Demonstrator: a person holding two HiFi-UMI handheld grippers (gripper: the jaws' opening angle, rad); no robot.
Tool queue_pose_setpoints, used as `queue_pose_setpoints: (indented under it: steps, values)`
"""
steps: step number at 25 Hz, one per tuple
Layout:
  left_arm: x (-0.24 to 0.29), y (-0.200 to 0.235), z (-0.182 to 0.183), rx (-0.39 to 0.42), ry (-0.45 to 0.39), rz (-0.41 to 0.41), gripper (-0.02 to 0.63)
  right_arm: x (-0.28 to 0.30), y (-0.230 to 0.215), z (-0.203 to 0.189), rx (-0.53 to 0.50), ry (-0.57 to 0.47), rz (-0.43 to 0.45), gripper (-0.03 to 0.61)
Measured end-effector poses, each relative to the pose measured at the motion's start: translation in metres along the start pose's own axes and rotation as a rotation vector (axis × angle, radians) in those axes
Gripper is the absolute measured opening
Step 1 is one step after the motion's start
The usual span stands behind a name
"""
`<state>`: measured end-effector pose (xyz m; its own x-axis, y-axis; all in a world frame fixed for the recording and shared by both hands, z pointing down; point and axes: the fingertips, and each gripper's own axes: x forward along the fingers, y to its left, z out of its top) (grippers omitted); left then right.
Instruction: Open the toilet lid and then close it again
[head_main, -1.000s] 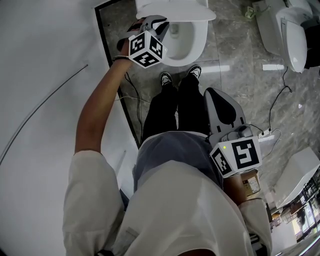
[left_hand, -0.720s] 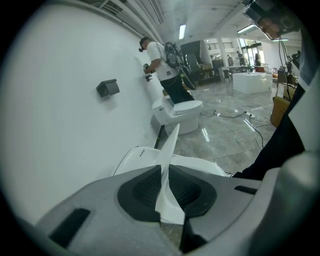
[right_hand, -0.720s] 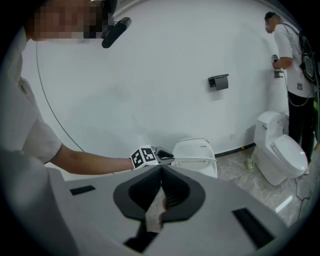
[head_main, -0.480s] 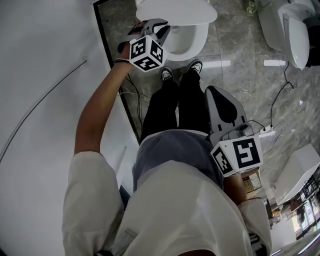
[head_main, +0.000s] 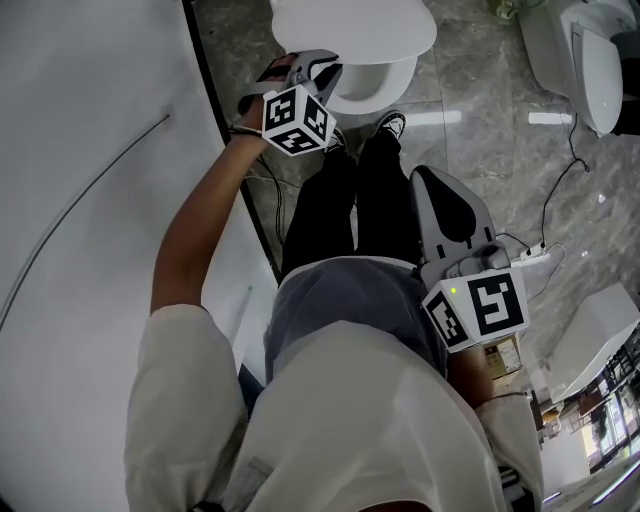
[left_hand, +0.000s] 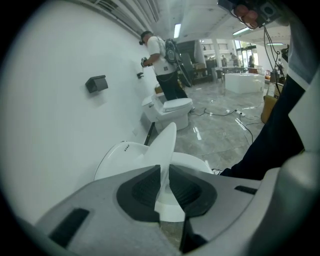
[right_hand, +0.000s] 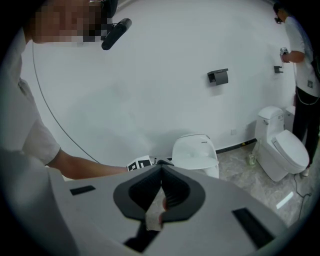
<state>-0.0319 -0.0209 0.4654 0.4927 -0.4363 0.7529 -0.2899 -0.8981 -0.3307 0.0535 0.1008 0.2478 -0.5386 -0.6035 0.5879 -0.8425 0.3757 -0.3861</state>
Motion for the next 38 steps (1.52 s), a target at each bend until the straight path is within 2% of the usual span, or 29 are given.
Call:
queue_pose_setpoints:
  steps: [22, 28, 38]
  values:
    - [0.023, -0.074, -0.04, 0.039, 0.038, -0.105, 0.048, 0.02, -0.005, -0.021, 0.002, 0.062, -0.006, 0.011]
    - [0.032, -0.094, -0.052, 0.013, 0.052, -0.13, 0.049, 0.022, -0.006, -0.032, 0.012, 0.079, -0.008, 0.011]
    - [0.048, -0.121, -0.069, 0.02, 0.089, -0.177, 0.049, 0.026, -0.016, -0.045, 0.028, 0.106, -0.014, 0.01]
